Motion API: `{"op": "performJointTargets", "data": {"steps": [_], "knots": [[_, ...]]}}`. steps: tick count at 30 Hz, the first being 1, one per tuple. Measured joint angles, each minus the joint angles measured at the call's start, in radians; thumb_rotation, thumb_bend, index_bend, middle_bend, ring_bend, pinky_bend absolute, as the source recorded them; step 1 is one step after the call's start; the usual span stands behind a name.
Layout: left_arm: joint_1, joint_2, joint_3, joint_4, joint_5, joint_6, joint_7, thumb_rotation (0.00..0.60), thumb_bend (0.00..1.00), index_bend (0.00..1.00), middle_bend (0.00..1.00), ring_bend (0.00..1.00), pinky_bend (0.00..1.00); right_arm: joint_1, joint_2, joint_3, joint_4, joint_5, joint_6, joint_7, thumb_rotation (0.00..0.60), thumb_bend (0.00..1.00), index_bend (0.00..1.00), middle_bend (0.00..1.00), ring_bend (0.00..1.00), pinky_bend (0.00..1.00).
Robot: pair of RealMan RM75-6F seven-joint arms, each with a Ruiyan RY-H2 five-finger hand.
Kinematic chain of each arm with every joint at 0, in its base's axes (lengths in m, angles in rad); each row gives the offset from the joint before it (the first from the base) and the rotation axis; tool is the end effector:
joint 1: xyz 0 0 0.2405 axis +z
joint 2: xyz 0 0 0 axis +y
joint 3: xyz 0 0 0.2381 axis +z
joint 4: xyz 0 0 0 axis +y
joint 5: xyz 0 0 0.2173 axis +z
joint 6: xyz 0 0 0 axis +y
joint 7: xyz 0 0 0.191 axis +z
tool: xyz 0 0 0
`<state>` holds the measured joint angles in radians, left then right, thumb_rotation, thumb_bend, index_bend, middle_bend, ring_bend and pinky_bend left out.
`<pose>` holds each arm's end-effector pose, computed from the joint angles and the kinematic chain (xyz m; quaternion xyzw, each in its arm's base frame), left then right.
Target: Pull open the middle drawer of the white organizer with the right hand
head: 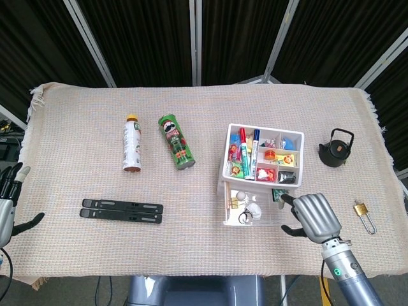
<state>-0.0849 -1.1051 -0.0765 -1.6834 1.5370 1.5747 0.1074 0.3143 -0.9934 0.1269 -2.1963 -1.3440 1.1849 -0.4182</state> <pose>-0.2683 0.2304 0.1601 -0.5904 -0.3312 -0.4157 0.6075 -0.1389 -0.2593 0.0997 0.6963 -0.3986 0.3857 0.4556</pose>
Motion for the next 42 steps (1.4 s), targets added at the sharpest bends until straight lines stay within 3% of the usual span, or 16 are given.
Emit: {"op": "performJointTargets", "data": {"steps": [11,42], "knots": [[-0.002,-0.001,-0.003,0.005,-0.010,-0.007,0.000,0.600,0.01,0.00,0.00,0.00,0.00,0.054,-0.071,0.014,0.015,0.090,-0.007,-0.092,0.600,0.05,0.46,1.00,1.00,0.71],[-0.007,0.000,-0.006,0.010,-0.027,-0.022,-0.011,0.600,0.01,0.00,0.00,0.00,0.00,0.175,-0.220,0.021,0.084,0.220,-0.029,-0.145,0.600,0.09,0.49,1.00,1.00,0.71]]}}
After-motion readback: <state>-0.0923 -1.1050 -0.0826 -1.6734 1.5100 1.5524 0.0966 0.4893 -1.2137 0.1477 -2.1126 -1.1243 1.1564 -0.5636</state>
